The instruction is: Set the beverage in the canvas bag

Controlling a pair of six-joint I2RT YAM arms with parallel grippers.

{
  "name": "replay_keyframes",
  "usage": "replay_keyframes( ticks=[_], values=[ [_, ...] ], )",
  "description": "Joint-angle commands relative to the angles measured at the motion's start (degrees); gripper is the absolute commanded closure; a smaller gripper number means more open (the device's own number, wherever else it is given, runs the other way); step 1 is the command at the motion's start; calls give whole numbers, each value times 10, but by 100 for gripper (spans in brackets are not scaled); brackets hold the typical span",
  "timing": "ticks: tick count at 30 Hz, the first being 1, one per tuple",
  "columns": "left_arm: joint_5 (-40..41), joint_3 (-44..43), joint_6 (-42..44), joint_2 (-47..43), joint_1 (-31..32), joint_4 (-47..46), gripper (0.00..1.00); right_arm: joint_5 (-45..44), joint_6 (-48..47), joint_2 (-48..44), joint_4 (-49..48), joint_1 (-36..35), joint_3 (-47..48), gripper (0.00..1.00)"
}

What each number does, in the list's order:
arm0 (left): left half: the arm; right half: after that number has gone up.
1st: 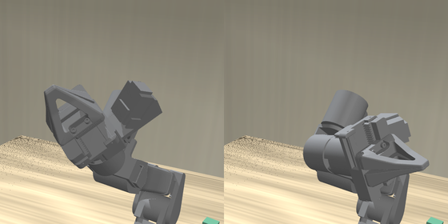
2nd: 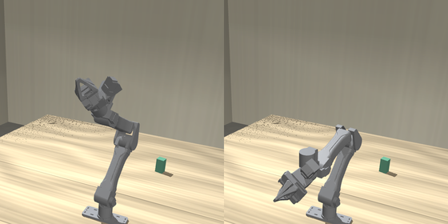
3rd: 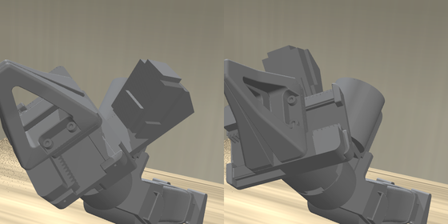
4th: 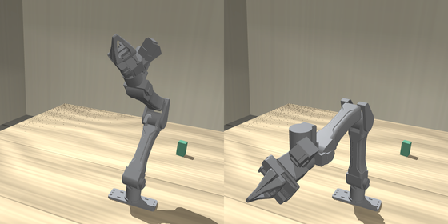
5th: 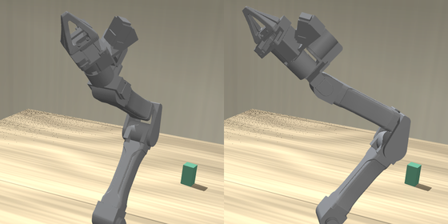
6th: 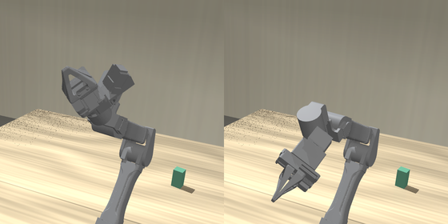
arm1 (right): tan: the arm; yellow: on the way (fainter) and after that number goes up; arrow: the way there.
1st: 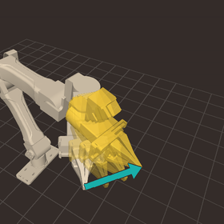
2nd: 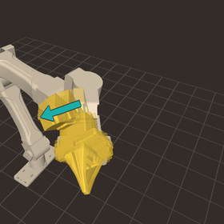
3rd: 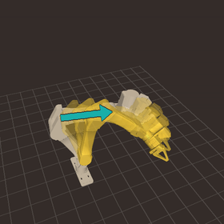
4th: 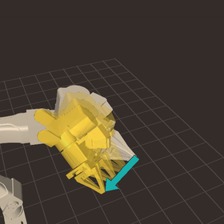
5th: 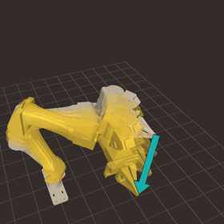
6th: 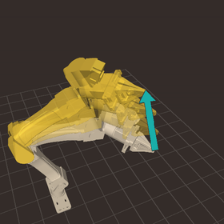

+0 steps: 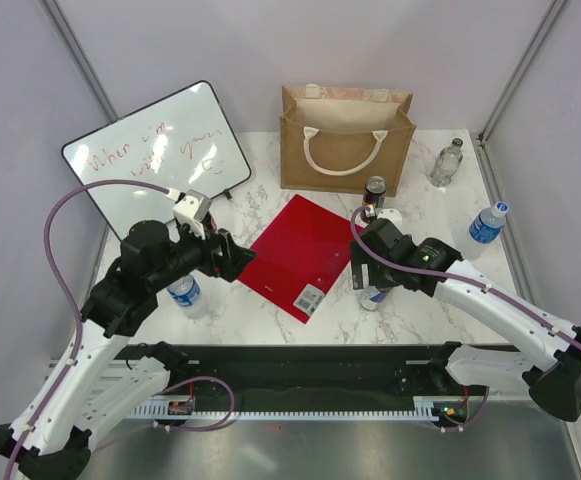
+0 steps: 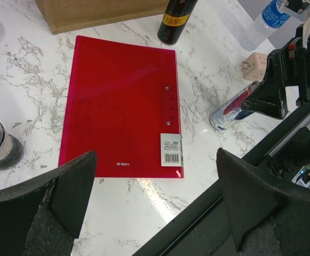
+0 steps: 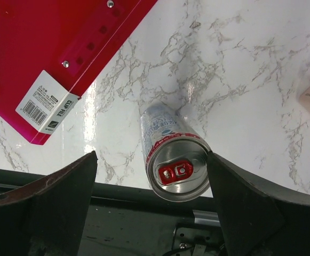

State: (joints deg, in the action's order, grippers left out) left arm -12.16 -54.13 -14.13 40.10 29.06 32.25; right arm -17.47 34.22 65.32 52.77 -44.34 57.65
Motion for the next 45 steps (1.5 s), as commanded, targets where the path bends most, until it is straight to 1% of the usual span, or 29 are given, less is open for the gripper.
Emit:
replay_keyframes(
  ticks=[1,8,14,19,27,34,39,42,43,45],
  values=[
    [-4,13,-10,-6,-1,-35,0,-24,-6,-5,1,-7,0,9],
    [3,24,-9,-15,-1,-44,0,-18,-16,-7,13,-7,43,9],
    [6,37,-4,-28,-1,-52,0,-15,-19,-10,21,-7,48,9],
    [5,46,-4,-38,-1,-59,0,-13,-22,2,15,-7,19,9],
    [3,46,-2,-40,-1,-60,0,3,-24,9,-18,-7,-39,14],
    [4,54,-4,-35,-1,-64,0,17,-30,13,-51,-7,-61,20],
    [6,64,-5,-34,-1,-68,1,11,-28,8,-55,-7,-64,29],
    [6,70,-7,-36,-1,-71,1,8,-26,4,-51,-7,-57,44],
    [6,73,-7,-38,-1,-72,1,6,-25,5,-49,-8,-48,52],
    [9,82,-5,-40,-1,-77,1,-2,-25,9,-30,-7,-33,59]
  ],
)
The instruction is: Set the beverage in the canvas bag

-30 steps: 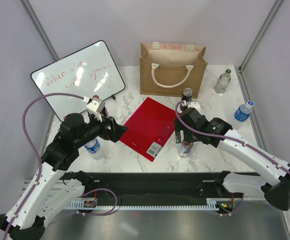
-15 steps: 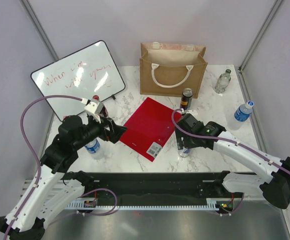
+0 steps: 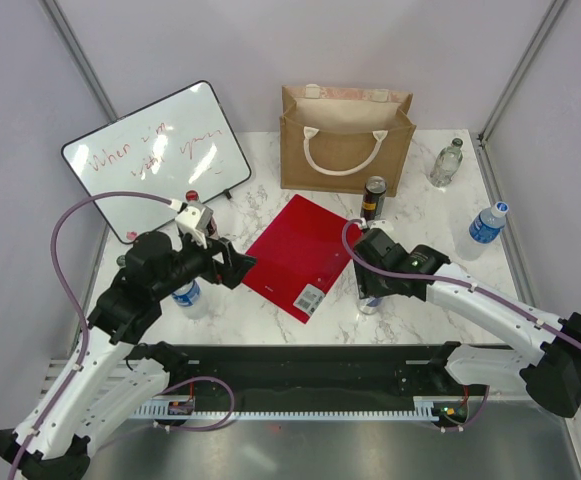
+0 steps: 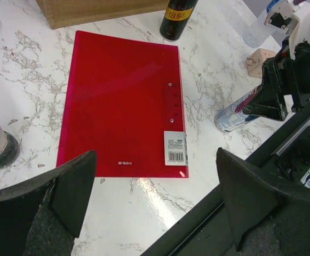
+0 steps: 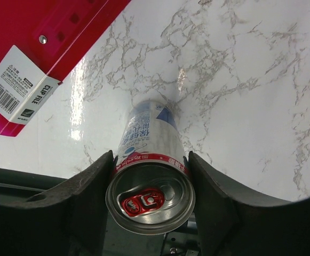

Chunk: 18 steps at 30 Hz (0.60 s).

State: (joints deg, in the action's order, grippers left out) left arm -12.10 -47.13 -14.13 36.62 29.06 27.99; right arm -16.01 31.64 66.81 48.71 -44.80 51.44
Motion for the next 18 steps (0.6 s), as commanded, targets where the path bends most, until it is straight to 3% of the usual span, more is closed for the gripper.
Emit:
replay_keyframes(
  ticks=[1,3,5,12,18],
  values=[
    [8,15,-5,-8,-1,-39,1,-22,1,-5,19,-3,47,67],
    [10,23,-5,-9,-1,-43,1,-36,0,2,44,-2,69,76],
    [9,25,-4,-12,-1,-43,1,-58,-2,6,63,-2,110,100],
    [-2,35,-7,-26,-1,-45,1,-125,-29,69,137,-3,322,100],
    [-6,40,-5,-38,-1,-48,1,-241,-110,183,115,0,613,100]
  ],
)
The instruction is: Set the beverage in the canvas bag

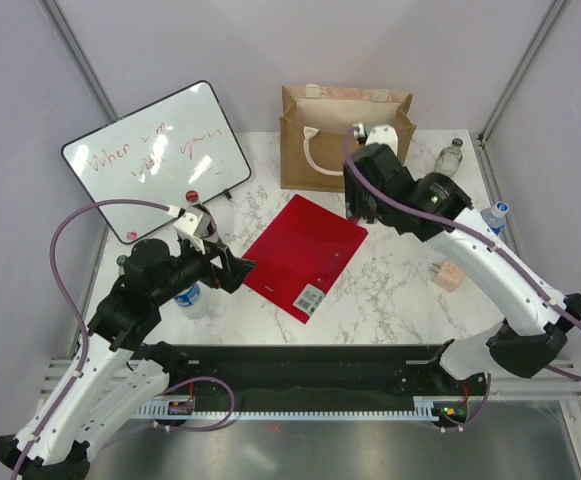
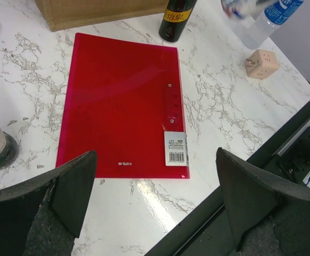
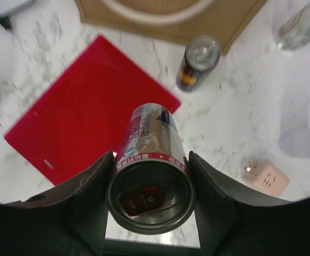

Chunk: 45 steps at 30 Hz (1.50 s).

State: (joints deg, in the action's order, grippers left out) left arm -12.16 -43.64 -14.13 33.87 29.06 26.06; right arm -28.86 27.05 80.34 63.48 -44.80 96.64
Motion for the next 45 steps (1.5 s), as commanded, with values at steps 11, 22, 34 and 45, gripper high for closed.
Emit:
replay_keyframes(
  ticks=[11,22,34,45],
  values=[
    [-22,11,-8,-15,0,-29,2,-123,-227,250,-292,136,383,100],
    [-27,12,-6,-2,1,-32,2,45,-226,390,-368,257,432,100],
    [-21,15,-3,10,3,-32,2,84,-211,448,-357,282,414,100],
    [-15,18,-2,19,10,-29,2,77,-192,511,-347,287,433,100]
  ],
)
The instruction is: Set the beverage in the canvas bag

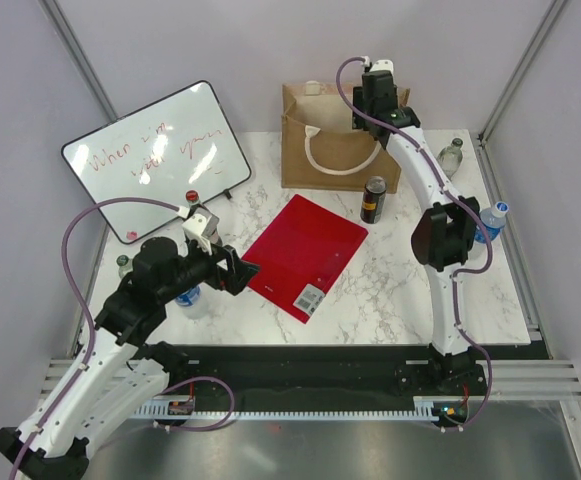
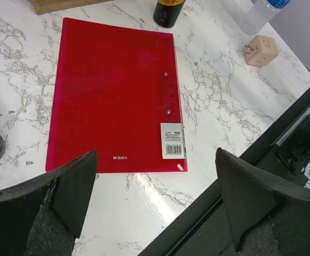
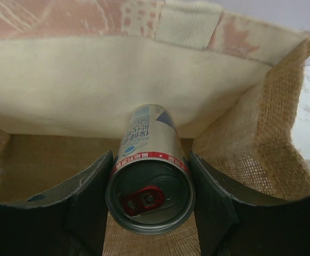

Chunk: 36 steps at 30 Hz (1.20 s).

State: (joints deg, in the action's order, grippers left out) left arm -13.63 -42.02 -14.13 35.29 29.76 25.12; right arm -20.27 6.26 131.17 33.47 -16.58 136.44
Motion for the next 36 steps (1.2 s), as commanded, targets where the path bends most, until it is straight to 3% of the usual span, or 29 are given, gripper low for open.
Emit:
replay_keyframes(
  ticks=[1,25,27,31,36],
  values=[
    [-1,2,-2,7,4,-19,2,-7,16,8,-46,5,36,100],
    [4,0,2,15,13,-19,3,-46,45,89,10,33,29,96],
    [4,0,2,15,13,-18,3,-39,45,96,4,34,29,92],
    [8,1,2,15,13,-17,3,-35,44,103,3,36,29,61],
    [4,0,2,17,13,-17,3,-35,42,93,2,37,22,46]
  ],
)
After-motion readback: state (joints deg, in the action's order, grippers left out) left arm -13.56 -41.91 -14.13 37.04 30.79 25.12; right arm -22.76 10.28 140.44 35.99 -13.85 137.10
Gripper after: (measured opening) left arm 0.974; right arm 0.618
